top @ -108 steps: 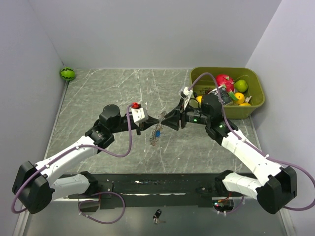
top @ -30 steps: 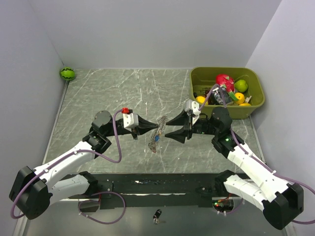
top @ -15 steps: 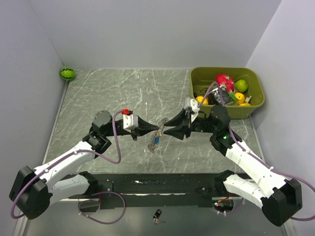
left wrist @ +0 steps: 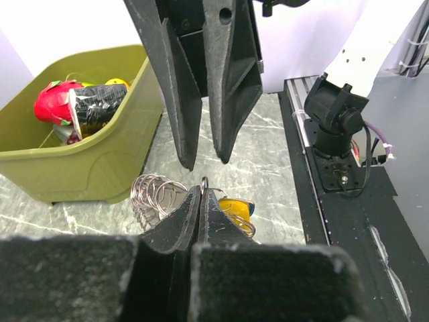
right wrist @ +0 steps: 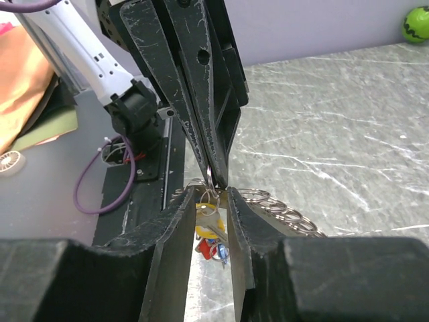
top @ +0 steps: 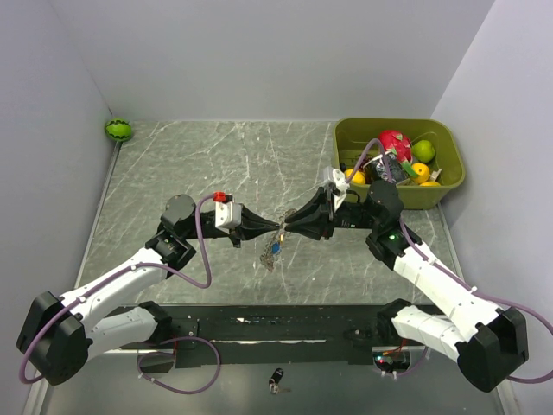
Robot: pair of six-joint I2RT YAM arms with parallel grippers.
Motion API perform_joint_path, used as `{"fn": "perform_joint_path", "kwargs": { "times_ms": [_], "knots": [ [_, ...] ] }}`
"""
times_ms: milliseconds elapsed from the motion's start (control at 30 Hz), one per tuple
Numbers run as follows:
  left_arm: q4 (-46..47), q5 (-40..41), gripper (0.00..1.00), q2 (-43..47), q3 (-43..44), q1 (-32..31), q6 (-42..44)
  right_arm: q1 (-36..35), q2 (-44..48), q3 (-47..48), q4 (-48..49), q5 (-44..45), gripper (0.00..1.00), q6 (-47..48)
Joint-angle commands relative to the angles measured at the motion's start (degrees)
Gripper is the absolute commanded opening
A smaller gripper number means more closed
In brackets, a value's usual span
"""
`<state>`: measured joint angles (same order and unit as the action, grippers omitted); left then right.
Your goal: Put the keys on the keyring
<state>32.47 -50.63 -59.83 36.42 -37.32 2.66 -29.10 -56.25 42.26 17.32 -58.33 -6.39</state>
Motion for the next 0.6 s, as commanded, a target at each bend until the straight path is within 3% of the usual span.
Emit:
{"fn": "perform_joint_path", "kwargs": {
  "times_ms": [0,433,567],
  "knots": [
    [6.55,-2.45,0.01,0.33,2.16,-0.12,-1.60,-0.69,-0.35,2.74,3.07,-1.27,0.32,-0.73],
    [8.40,-2.89,0.01,-0.11,2.25,-0.30,-2.22,-1.75,-1.93,3.27,2.98,-1.79,0.27,-0.90],
    [7.96,-2.81,0.01,-0.28,2.34,-0.38,-2.30,-1.92,-2.64,3.62,2.89,-1.70,0.19,-1.43]
  ]
}}
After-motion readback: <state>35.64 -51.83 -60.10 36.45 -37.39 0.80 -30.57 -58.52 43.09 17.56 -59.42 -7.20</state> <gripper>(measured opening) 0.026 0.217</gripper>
